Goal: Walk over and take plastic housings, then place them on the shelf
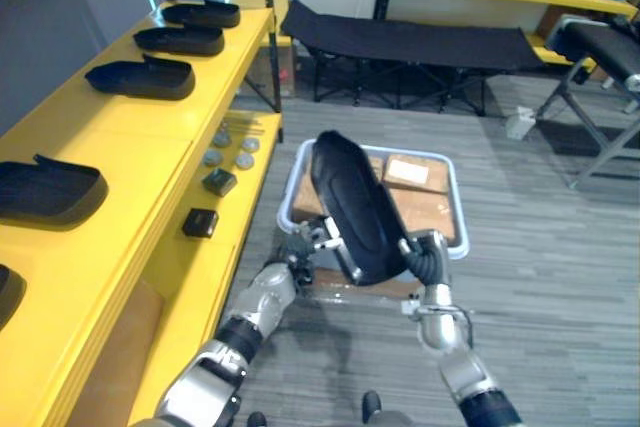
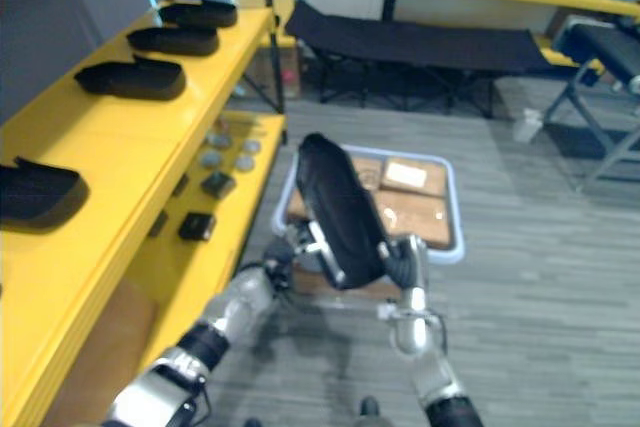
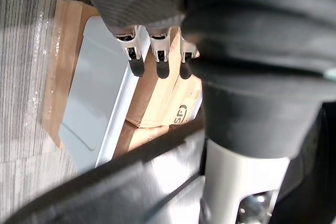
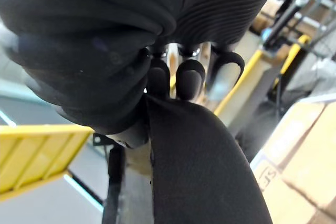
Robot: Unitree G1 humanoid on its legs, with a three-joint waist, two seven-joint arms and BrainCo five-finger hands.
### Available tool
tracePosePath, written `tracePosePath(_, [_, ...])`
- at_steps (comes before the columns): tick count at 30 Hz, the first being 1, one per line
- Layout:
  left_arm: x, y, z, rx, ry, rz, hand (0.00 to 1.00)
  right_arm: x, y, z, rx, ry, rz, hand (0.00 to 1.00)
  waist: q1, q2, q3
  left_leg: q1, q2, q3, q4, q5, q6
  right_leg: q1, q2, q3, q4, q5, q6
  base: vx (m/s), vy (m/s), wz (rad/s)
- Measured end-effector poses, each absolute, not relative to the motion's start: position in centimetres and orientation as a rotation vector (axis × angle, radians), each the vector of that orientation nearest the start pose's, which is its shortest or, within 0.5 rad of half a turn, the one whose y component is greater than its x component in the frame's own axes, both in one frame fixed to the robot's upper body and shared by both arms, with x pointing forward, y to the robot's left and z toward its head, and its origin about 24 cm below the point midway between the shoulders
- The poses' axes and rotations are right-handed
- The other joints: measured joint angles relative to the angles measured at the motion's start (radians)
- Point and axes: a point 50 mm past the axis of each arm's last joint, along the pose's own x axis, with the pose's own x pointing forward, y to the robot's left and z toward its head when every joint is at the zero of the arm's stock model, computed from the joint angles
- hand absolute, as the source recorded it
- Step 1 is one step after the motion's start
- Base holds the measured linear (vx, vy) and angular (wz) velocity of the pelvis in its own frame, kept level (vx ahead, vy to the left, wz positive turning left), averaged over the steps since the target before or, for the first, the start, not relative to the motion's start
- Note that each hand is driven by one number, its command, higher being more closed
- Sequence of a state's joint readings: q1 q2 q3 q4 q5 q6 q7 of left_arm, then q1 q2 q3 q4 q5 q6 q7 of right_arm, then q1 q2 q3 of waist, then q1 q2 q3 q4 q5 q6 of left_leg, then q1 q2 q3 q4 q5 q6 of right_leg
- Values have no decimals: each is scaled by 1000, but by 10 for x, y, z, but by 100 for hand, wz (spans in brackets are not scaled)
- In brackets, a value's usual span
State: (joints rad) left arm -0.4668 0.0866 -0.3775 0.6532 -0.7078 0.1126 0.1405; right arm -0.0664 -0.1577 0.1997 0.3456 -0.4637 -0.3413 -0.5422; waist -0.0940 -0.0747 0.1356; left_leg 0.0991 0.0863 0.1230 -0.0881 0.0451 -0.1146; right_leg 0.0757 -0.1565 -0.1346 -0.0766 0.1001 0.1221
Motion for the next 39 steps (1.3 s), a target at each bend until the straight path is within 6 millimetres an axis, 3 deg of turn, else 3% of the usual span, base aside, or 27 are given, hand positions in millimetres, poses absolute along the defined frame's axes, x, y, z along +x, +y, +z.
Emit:
tracePosePath(8, [298, 70, -16, -329, 502, -225, 0, 249, -130, 6, -559, -199, -73, 100, 4, 0, 0, -1, 0, -4, 0, 1, 0, 1, 0, -3, 0, 0, 1, 0, 0, 0])
tracePosePath(9, [297, 71, -17, -331, 503, -223, 100, 249, -130, 4, -559, -192, -68, 100, 6, 0, 0, -2, 0, -4, 0, 1, 0, 1, 0, -3, 0, 0, 1, 0, 0, 0])
tracePosePath(16, [296, 77, -15, -397, 406, -177, 100, 240, -125, -4, -529, -168, -19, 100, 24, 0, 0, -12, 0, -10, 0, 4, 0, -3, -1, -12, 0, -1, 1, -1, -1, 3])
tracePosePath(25, [289, 90, -18, -540, 337, -71, 100, 233, -107, -6, -474, -188, 47, 100, 26, -7, -5, -12, 1, -23, 0, 5, 0, 10, -1, -31, 0, -5, 0, 0, -3, 6])
tracePosePath(31, [287, 90, -12, -560, 290, -55, 100, 230, -105, -6, -461, -193, 34, 100, 27, -14, -9, -12, 2, -18, 0, 5, 0, 8, -1, -28, 0, -6, -1, 1, 0, -1])
tracePosePath(32, [288, 89, -10, -556, 276, -59, 100, 230, -105, -5, -458, -195, 28, 0, 27, -15, -10, -12, 2, -15, 0, 5, 0, 6, 0, -27, 0, -6, -1, 5, 1, -5])
tracePosePath(39, [293, 86, 12, -478, 159, -74, 100, 227, -110, -9, -449, -169, 18, 0, 27, -25, -16, -14, 6, 0, 0, 2, -1, -6, 1, -9, 0, -5, -2, 4, 0, -7])
